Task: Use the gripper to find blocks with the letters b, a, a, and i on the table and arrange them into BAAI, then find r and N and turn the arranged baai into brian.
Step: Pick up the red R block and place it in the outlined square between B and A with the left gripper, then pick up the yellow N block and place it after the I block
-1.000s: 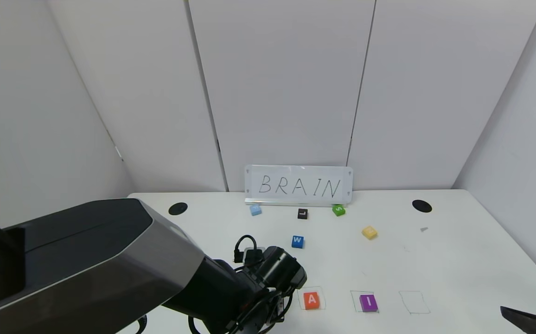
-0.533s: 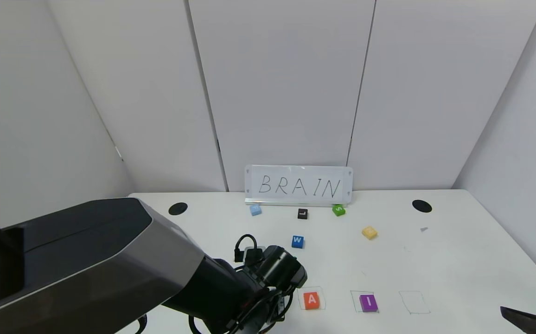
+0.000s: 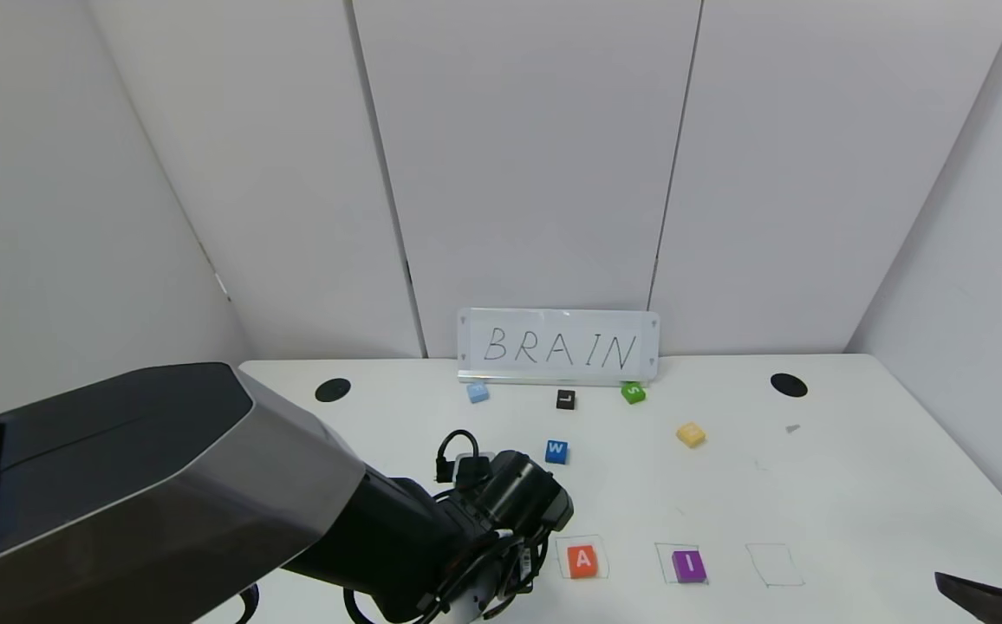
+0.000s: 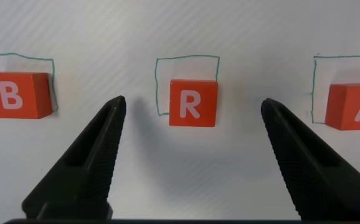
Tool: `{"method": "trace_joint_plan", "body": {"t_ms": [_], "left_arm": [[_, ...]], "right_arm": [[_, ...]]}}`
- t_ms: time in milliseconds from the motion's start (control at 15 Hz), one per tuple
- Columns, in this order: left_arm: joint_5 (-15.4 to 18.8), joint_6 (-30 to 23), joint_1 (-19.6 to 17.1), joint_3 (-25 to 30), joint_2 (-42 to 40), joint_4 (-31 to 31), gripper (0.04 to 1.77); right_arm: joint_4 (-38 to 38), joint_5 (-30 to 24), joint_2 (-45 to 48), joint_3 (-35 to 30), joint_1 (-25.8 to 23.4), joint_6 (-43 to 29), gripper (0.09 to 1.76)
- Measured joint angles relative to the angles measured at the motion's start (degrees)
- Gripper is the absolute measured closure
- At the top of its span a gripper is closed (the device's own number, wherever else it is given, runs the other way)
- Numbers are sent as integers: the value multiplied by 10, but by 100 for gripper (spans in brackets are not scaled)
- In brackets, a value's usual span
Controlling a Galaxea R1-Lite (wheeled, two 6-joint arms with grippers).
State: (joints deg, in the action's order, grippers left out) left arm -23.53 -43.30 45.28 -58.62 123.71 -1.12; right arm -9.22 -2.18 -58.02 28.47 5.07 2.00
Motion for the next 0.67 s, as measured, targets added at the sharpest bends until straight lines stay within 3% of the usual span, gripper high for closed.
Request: {"method": "trace_joint_plan", "body": {"t_ms": [200, 667], "left_arm": [[1, 29, -3, 0, -6, 3, 21], [16, 274, -62, 0, -240, 59, 14]], "right_arm": [[2, 1, -3, 0, 2, 0, 14], [9, 1, -32, 8, 7, -1, 14]]}}
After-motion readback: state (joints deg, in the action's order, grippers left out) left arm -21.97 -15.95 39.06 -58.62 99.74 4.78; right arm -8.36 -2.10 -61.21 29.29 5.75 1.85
